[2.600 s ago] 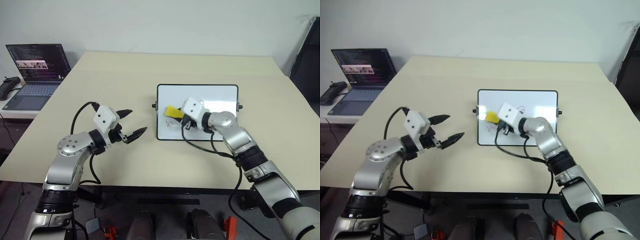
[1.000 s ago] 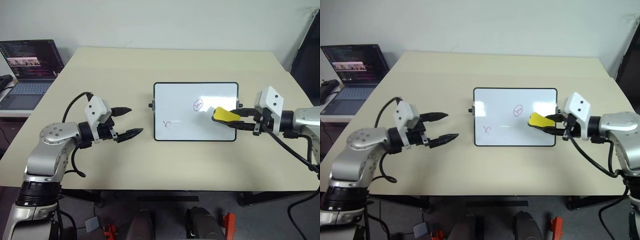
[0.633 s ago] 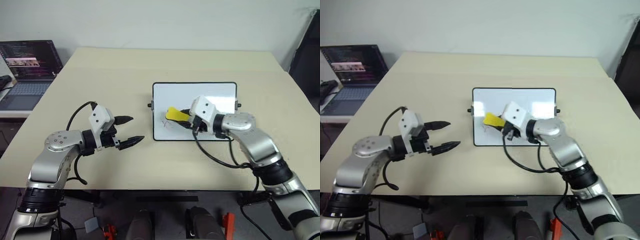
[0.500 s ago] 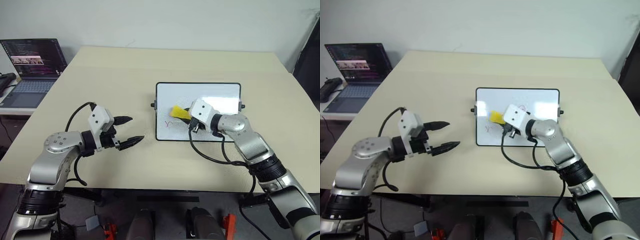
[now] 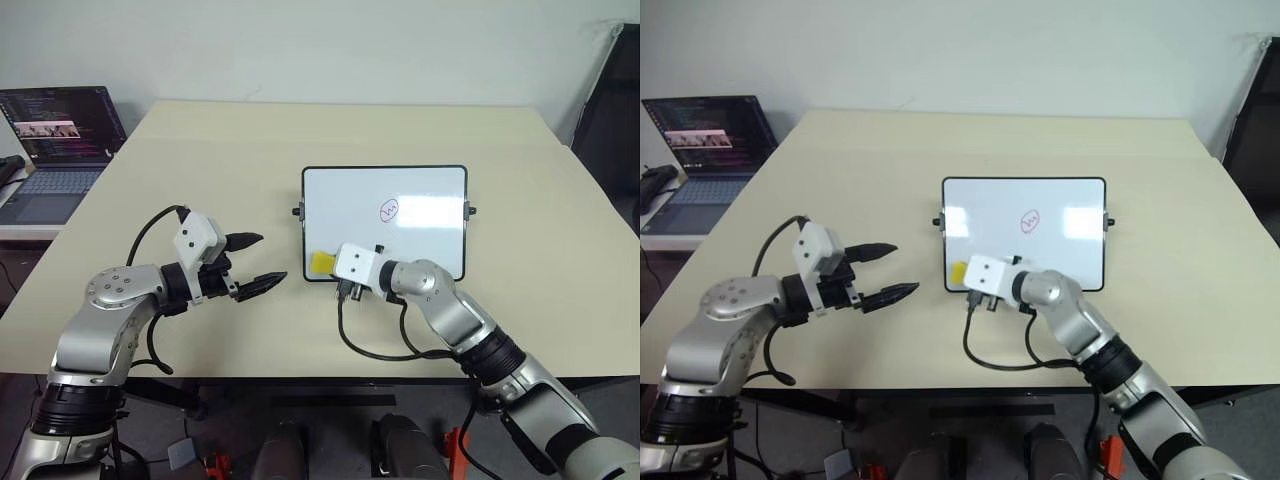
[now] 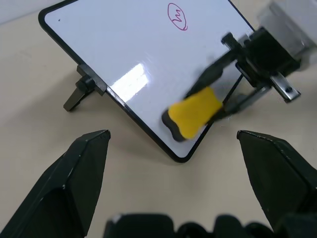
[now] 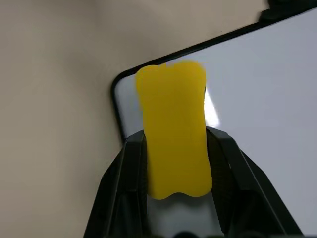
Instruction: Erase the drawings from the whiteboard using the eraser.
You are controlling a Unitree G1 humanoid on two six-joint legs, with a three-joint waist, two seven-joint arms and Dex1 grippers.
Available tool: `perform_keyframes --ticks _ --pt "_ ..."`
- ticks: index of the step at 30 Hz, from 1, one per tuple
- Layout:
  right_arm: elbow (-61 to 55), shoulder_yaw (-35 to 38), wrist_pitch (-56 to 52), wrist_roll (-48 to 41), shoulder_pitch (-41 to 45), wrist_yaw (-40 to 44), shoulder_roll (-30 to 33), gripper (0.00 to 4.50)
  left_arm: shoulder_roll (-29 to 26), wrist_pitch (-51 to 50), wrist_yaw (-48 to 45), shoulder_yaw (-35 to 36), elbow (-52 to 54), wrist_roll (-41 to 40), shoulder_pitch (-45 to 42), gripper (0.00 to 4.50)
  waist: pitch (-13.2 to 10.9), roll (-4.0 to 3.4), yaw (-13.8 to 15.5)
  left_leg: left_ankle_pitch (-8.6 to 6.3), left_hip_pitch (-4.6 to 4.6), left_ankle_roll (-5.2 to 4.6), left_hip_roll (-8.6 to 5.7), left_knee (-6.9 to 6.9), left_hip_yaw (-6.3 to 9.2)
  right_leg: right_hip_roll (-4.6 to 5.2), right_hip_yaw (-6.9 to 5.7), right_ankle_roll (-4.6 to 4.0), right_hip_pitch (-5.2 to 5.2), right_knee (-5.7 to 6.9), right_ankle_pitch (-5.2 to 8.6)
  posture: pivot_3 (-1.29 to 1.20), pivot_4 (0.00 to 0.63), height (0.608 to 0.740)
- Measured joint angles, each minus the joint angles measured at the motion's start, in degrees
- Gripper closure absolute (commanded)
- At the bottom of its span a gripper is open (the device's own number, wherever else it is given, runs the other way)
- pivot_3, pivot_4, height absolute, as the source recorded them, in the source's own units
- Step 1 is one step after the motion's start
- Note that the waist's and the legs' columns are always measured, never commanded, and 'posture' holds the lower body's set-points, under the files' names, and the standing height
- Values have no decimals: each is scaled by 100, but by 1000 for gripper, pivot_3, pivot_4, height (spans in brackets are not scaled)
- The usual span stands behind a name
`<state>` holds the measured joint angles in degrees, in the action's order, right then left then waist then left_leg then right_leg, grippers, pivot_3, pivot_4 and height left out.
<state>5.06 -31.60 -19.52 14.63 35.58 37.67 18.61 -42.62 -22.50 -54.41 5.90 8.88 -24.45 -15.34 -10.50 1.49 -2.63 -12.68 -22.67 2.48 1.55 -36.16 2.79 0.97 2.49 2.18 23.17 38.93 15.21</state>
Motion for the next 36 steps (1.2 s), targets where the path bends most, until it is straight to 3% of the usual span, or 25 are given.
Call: perform_keyframes --ticks 6,10,15,18,22,30,36 --pt "35 19 25 2 -49 26 74 3195 3 11 -12 -2 -40 3 -78 0 0 1 28 14 6 4 0 -2 3 -2 0 4 -3 6 -3 0 150 740" --pt "-16 468 -80 -186 112 54 208 3199 31 36 -24 -66 -98 17 -226 0 0 1 84 22 0 7 -1 -7 4 -2 -1 1 -2 4 -7 0 150 740" --pt "-1456 1629 -1137 -1588 -360 1400 1361 3199 16 40 -165 -48 -216 -32 -390 0 -6 2 121 17 -28 11 -1 -1 10 2 -10 -4 12 -9 -4 0 150 740" --pt "-2337 2434 -1592 -2393 -604 2246 2500 3199 -40 82 -305 -44 -277 -35 -602 0 -7 1 108 9 -25 15 0 10 13 2 -17 -15 11 -12 3 0 150 740" --pt "-2096 3080 -1410 -2477 -1008 2560 3619 3200 -93 183 -415 -45 -525 6 -852 0 -8 4 66 2 -24 12 0 12 5 1 -13 -19 11 -17 11 0 150 740" --pt "-1306 3515 -960 -2456 -1112 2491 4102 3200 -124 238 -654 -168 -691 114 -1107 0 -11 3 -6 2 -21 12 1 11 -3 1 -5 8 11 -16 27 0 150 740" --pt "-1024 3517 -879 -2493 -699 2327 4012 3200 -126 319 -656 -169 -759 224 -1260 0 -12 2 -13 2 -21 12 1 11 -4 1 -3 10 11 -17 28 0 150 740"
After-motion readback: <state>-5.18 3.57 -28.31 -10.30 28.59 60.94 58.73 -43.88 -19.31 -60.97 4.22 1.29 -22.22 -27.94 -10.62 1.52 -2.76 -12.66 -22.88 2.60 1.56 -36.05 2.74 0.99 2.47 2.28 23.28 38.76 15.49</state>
